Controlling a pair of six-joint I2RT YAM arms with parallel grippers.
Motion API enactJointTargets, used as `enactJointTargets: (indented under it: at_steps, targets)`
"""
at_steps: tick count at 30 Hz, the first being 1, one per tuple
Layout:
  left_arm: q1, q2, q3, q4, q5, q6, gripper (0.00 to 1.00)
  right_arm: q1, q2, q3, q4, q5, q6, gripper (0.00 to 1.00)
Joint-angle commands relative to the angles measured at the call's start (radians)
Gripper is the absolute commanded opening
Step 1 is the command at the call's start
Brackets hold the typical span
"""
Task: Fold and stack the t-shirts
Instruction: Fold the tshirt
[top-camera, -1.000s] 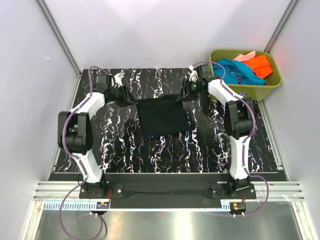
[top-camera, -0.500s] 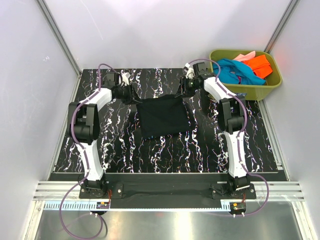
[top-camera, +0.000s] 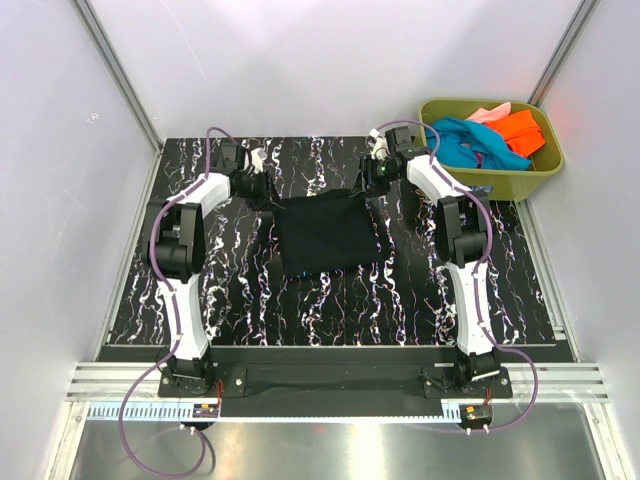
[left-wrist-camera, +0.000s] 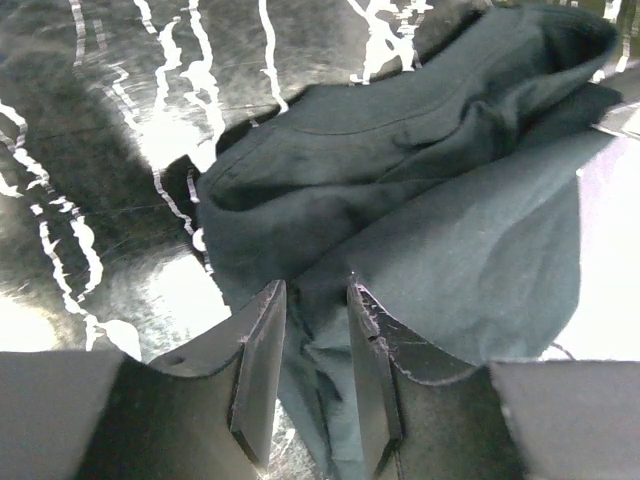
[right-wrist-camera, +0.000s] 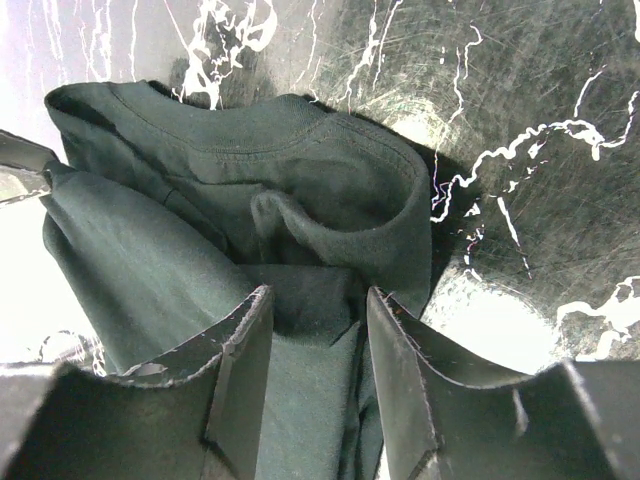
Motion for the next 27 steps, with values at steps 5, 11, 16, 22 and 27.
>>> enactJointTargets:
  at_steps: [5,11,16,22,27]
  targets:
    - [-0.011,-0.098,-0.068,0.040,-0.041,0.000,0.36,-0.003,0.002,0.033,0.000,-0.017,-0.005,0.50]
    - [-0.034,-0.064,-0.062,0.093,0.033,-0.040,0.35,-0.001,-0.001,0.021,0.001,-0.026,0.003,0.50]
    - [-0.042,-0.041,-0.033,0.098,0.059,-0.061,0.28,-0.003,0.002,0.022,0.003,-0.037,0.009,0.45]
    - [-0.042,-0.077,0.002,0.063,0.051,-0.063,0.00,-0.003,-0.026,0.024,0.006,-0.069,0.047,0.16]
    - [-0.045,-0.251,-0.071,0.073,0.030,-0.073,0.00,0.000,-0.190,-0.096,0.021,-0.046,0.056,0.10]
